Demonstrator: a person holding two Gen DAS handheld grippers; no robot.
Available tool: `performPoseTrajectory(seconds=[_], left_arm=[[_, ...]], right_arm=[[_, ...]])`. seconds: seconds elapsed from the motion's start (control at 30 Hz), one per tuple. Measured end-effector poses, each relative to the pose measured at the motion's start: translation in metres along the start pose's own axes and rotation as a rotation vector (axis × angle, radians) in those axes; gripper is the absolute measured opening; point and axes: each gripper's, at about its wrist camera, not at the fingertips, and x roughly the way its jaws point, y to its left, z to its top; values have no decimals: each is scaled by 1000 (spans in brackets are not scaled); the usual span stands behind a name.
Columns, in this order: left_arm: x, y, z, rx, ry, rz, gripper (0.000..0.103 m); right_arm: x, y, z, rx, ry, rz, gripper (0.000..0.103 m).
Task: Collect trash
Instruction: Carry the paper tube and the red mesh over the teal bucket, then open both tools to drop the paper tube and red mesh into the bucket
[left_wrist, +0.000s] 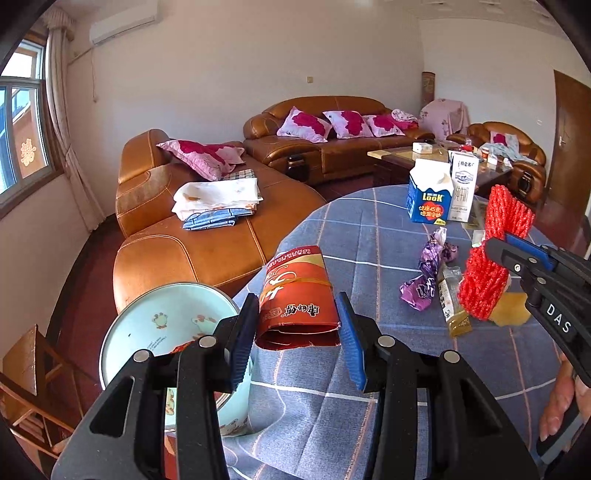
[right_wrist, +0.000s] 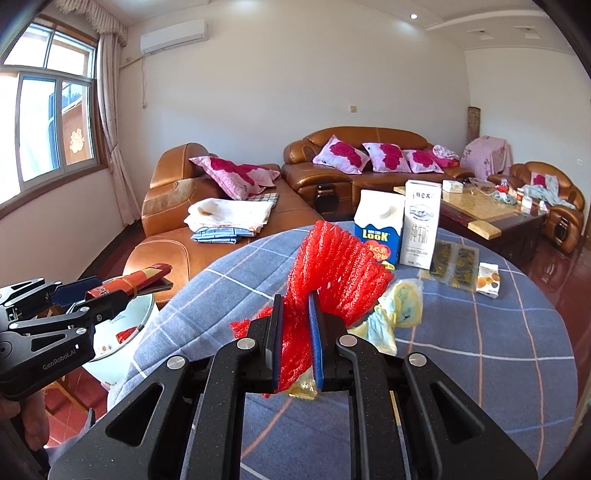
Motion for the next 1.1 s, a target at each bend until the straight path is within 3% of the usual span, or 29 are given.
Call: performPoseTrajectory(seconds=[0.6,1.1], left_arm=[[-2,69,6,-86,-14,162,42],[5,109,1,-122,24,276,43]], right_arm=[[53,61,26,-74,-9,118,13],[87,100,36,-126,2,211,13]])
